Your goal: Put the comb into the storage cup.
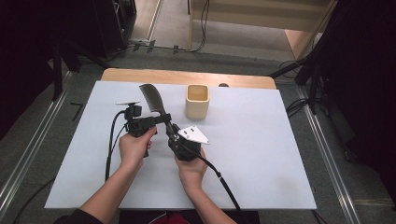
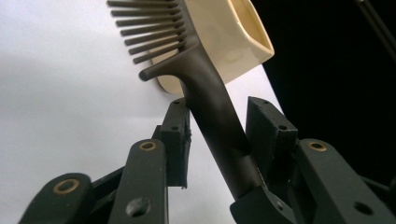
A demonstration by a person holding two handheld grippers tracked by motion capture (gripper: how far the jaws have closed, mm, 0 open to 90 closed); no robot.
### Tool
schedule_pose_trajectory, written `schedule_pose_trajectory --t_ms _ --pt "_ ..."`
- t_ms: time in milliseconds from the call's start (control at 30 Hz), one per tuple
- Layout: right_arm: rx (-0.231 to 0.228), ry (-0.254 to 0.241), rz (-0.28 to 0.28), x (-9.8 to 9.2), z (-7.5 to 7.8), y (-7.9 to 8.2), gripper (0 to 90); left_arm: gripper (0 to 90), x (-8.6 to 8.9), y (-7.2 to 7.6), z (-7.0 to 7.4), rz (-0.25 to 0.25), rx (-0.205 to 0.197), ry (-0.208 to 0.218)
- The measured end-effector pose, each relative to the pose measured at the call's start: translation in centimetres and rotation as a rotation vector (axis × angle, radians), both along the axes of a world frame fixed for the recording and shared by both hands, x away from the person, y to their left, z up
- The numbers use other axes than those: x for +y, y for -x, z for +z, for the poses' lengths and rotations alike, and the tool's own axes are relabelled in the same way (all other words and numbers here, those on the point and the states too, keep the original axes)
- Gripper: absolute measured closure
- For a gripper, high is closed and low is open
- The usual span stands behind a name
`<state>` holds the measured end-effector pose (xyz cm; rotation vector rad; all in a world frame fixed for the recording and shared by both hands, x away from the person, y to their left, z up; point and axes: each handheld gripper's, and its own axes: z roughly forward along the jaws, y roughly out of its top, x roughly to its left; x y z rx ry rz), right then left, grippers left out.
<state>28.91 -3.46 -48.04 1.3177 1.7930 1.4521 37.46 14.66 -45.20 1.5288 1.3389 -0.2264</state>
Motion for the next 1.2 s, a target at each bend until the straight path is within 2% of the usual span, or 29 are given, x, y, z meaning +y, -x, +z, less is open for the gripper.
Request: schedule_pose_trajectory --t_ms 467,833,867,967,1100,1200 --pt "0.002 -0.008 0.019 -0.2 -0.2 -0.1 70.0 68.0 0.4 0.1 0.1 -0.008 0.019 0.056" --pt "0.002 -0.01 0.034 -0.1 -0.1 -0.2 69.1 72.1 0.9 0.0 -0.1 -0.002 0.055 0.136" --pt "0.002 -0.004 0.041 -0.1 -0.1 -0.3 68.3 72.6 0.9 0.0 0.0 -0.003 0.051 0.128" --pt "-0.001 0.0 0.065 0.1 0.0 -0.4 56.9 73.2 1.0 0.0 0.0 0.004 0.05 0.127" --pt "0.056 -0.003 0.087 0.2 0.2 -0.6 46.4 73.3 1.2 -0.1 0.1 0.01 0.039 0.111" --pt "0.048 0.022 0.097 0.1 0.3 -0.6 41.7 73.3 1.2 -0.1 0.2 0.014 0.025 0.08"
